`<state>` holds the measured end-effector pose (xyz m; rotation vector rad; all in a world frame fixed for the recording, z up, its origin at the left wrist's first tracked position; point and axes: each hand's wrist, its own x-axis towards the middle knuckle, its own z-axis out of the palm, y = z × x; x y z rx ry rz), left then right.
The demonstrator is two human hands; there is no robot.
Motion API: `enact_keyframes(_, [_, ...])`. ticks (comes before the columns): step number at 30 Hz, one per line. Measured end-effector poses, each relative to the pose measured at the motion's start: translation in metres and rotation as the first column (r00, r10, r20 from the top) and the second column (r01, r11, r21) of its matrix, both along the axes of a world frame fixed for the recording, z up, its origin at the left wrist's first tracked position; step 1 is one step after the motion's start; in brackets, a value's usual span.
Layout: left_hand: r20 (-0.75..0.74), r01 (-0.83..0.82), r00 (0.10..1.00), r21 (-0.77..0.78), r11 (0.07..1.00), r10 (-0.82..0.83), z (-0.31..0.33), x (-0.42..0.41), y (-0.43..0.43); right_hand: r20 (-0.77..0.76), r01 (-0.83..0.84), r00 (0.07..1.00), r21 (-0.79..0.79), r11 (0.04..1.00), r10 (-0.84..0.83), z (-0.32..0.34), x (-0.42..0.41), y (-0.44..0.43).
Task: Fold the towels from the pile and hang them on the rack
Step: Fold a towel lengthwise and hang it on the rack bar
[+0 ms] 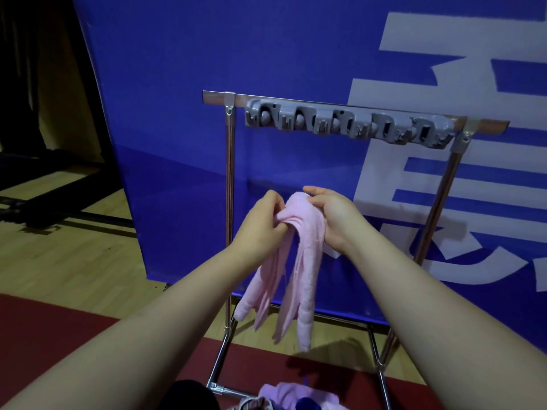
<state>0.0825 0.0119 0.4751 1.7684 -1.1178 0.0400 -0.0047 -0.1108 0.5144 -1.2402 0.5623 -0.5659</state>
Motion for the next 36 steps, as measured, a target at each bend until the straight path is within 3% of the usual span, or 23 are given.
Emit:
enact_keyframes(2, [-0.001,-0.026,1.0,-0.018,1.0,0.026,0.006,0.001,0.0,-0.223,0.015,0.971,-0.301,0.954,-0.086,-0.002,-0.004,0.002])
enact_keyframes(4, [0.039,-0.029,0.999,-0.024,0.999,0.03,0.012,0.0,-0.002,-0.302,-0.056,0.949,-0.454,0.889,-0.094,-0.002,-0.007,0.007])
enact_keyframes(7, [0.06,-0.051,0.997,-0.002,0.999,0.051,0.019,0.002,-0.008,-0.281,-0.181,0.959,-0.493,0.851,0.041,0.003,-0.007,0.015])
enact_keyframes(11, [0.051,-0.049,0.998,0.048,0.998,0.046,0.026,0.006,-0.011,-0.354,-0.364,0.92,-0.614,0.701,0.167,0.004,-0.004,0.023])
enact_keyframes(15, [0.094,-0.049,0.995,0.053,0.997,0.044,0.036,0.013,-0.008,-0.294,-0.235,0.956,-0.727,0.645,0.017,0.005,0.003,0.026])
enact_keyframes(18, [0.165,-0.053,0.985,0.059,0.997,0.043,0.044,0.017,-0.006,-0.309,-0.218,0.947,-0.818,0.533,-0.088,0.004,0.014,0.027])
enact_keyframes(20, [0.214,-0.054,0.976,0.061,0.997,0.04,0.05,0.019,-0.006,-0.294,-0.189,0.943,-0.857,0.479,-0.156,0.003,0.021,0.028])
enact_keyframes(25, [0.275,-0.121,0.957,0.09,0.989,0.092,0.056,0.034,-0.008,-0.188,-0.038,0.943,-0.88,0.473,-0.274,0.016,0.038,0.032])
enact_keyframes(30, [0.114,-0.25,0.966,0.194,0.949,0.231,0.046,0.043,-0.005,-0.154,0.0,0.955,-0.854,0.52,-0.252,0.031,0.051,0.042])
enact_keyframes(36, [0.093,-0.281,0.958,0.125,0.952,0.27,0.052,0.061,-0.008,-0.159,-0.013,0.94,-0.9,0.436,-0.301,0.032,0.064,0.041])
